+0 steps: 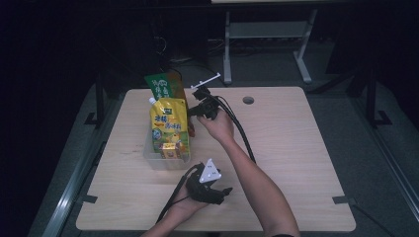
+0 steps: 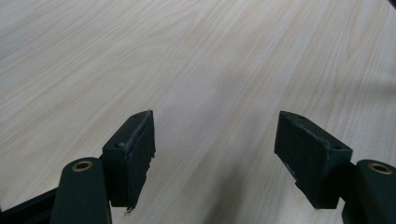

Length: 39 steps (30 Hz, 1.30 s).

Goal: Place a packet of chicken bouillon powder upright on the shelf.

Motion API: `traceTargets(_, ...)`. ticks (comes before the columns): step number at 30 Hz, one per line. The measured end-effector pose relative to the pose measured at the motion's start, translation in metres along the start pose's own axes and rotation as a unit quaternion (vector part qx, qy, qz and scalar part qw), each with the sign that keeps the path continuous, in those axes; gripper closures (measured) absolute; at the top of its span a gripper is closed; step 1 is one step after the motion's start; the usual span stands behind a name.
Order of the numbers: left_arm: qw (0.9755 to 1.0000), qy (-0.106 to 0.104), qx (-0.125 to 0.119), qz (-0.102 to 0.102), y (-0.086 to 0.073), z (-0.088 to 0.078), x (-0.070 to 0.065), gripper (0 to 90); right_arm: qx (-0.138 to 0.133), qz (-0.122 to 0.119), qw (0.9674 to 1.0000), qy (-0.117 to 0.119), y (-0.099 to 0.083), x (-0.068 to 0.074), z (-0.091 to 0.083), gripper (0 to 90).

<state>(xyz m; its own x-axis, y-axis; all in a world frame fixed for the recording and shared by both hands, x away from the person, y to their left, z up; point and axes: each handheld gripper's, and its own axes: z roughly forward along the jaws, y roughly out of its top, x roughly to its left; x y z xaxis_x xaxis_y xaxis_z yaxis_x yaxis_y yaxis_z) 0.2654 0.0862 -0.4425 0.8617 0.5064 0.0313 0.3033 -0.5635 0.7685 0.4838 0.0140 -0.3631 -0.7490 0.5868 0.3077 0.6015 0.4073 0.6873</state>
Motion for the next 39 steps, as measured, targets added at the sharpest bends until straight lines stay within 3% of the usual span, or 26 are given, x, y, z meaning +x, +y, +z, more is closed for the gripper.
traceTargets(8,1.0000,0.000,-0.001,-0.004,-0.001,0.001,-0.001,28.4,0.013,-0.013,0.9998,-0.001,-0.006,0.005,0.004,89.8)
traceTargets(14,1.0000,0.000,-0.002,-0.003,-0.001,0.000,0.000,28.5,0.042,-0.011,0.9987,-0.024,-0.013,0.006,0.013,90.0)
traceTargets(23,1.0000,0.001,-0.004,-0.005,0.000,0.000,0.002,28.5,0.032,-0.029,0.9989,-0.018,-0.024,0.007,0.015,90.0)
traceTargets(39,1.0000,0.004,-0.003,-0.004,0.000,0.000,0.003,28.5,0.028,-0.021,0.9993,-0.010,-0.027,0.005,0.016,90.0)
